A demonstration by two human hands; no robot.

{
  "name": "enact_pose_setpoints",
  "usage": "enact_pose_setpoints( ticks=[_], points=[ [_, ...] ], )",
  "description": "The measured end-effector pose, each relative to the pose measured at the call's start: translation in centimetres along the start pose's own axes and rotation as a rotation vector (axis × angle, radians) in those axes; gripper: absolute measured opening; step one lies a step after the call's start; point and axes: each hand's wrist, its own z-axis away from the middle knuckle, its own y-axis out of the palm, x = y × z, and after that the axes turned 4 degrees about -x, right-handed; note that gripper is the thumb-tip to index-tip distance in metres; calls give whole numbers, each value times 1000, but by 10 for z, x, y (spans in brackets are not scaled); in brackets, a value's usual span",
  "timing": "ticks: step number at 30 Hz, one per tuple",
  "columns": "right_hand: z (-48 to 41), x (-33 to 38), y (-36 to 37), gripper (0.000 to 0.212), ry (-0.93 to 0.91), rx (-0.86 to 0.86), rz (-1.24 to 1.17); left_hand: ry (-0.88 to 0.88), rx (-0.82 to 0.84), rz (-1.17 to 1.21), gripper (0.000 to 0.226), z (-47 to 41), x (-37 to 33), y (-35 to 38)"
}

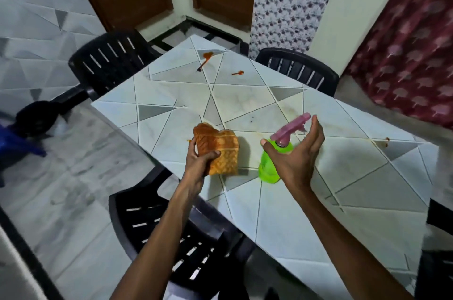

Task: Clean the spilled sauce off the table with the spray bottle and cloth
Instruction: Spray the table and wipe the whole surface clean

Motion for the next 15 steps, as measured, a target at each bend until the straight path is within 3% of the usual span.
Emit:
enact_pose_setpoints(
  ticks=[4,10,15],
  points=[
    [-22,15,31,107,-26,-27,4,14,43,-34,89,-69,-21,8],
    [-40,3,42,49,-78,12,-59,53,-17,-239,78,-148,-27,19],
    [-51,-6,34,41,-53,47,-110,-9,-162,-396,73,-184,-21,14]
  ],
)
